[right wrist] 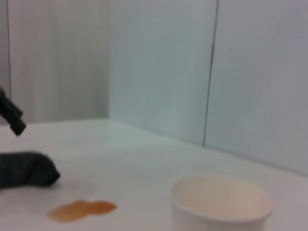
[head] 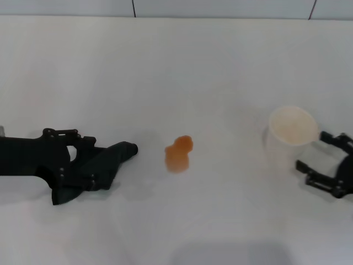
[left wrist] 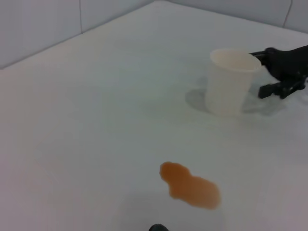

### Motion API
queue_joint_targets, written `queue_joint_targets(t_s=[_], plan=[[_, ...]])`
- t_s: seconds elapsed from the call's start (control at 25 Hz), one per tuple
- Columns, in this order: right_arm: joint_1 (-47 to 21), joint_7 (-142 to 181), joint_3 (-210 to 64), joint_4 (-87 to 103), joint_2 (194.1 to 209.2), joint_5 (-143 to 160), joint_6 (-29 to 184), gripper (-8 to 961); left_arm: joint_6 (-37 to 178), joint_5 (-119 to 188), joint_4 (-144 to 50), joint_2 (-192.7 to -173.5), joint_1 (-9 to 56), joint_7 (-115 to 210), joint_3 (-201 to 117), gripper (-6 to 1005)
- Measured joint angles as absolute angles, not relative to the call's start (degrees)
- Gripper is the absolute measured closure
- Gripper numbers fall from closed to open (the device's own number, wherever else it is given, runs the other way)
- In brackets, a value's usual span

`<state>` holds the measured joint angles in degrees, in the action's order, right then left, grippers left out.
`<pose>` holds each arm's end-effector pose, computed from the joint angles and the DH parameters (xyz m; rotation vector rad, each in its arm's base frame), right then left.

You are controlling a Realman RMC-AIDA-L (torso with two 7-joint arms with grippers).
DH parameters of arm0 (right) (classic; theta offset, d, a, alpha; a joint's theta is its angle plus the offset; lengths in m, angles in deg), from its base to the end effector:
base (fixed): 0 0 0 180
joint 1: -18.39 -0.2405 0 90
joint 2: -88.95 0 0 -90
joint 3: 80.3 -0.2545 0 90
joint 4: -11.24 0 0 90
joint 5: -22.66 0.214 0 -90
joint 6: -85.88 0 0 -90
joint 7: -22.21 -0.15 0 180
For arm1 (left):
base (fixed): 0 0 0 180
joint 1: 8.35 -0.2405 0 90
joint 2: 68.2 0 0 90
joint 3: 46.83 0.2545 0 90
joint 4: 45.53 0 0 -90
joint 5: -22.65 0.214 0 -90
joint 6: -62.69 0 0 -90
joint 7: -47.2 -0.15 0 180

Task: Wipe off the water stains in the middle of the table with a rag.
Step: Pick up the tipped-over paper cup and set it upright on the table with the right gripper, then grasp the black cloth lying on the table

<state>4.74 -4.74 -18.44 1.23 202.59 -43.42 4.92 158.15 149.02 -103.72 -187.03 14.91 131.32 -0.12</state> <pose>0.3615 0.2447 -0.0172 -2.2434 0.3628 0.6587 -0.2808 0.3079 0.0280 -2.8765 -0.4783 -0.2312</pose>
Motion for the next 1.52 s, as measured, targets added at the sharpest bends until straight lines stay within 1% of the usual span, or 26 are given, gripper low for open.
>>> queue_joint_targets(t_s=[0.16,0.24,0.4,0.52,0.6,0.8,1.04,1.2,1.4,1.44,1.52], plan=[[9.6,-12.9,-18.3,-8.3,201.93,-45.1,4.3,93,158.2,147.9,-103.7,-186.86,14.5,131.4,-0.8,270],[11.0,-18.7,-18.3,-13.1,201.58,-48.0,4.5,93,158.5,147.7,-103.7,-186.84,14.3,131.4,-1.9,271],[12.5,-31.5,-18.5,-25.2,201.38,-58.2,5.6,94,158.6,147.7,-103.7,-186.77,14.0,131.4,-3.8,272],[12.4,-40.6,-18.7,-33.0,201.40,-66.1,5.7,142,158.6,147.7,-103.7,-186.75,14.1,132.0,-3.9,274],[11.9,-45.6,-19.5,-37.0,201.44,-70.1,5.2,174,158.7,147.9,-103.7,-186.75,14.3,132.7,-3.9,275],[10.0,-53.0,-22.4,-43.0,201.29,-75.1,2.6,330,158.6,148.7,-103.7,-186.66,14.9,135.1,-3.7,277],[6.2,-61.6,-25.2,-48.2,200.06,-79.4,-4.1,326,158.9,152.9,-105.5,-186.36,17.0,140.9,-3.3,280],[5.0,-65.1,-25.3,-53.3,200.48,-82.3,-4.8,325,160.2,156.2,-106.6,-186.40,19.2,143.6,-3.1,281],[2.0,-68.5,-24.9,-55.2,200.56,-84.3,-5.8,324,161.6,157.4,-106.2,-185.94,21.2,145.0,-2.0,284],[1.5,-69.1,-24.8,-55.4,200.68,-85.2,-5.9,324,161.7,157.5,-106.2,-185.95,21.5,145.1,-1.9,284],[0.3,-70.2,-24.8,-56.6,201.49,-88.2,-6.0,324,161.6,157.9,-106.2,-186.03,22.0,145.1,-1.9,285]])
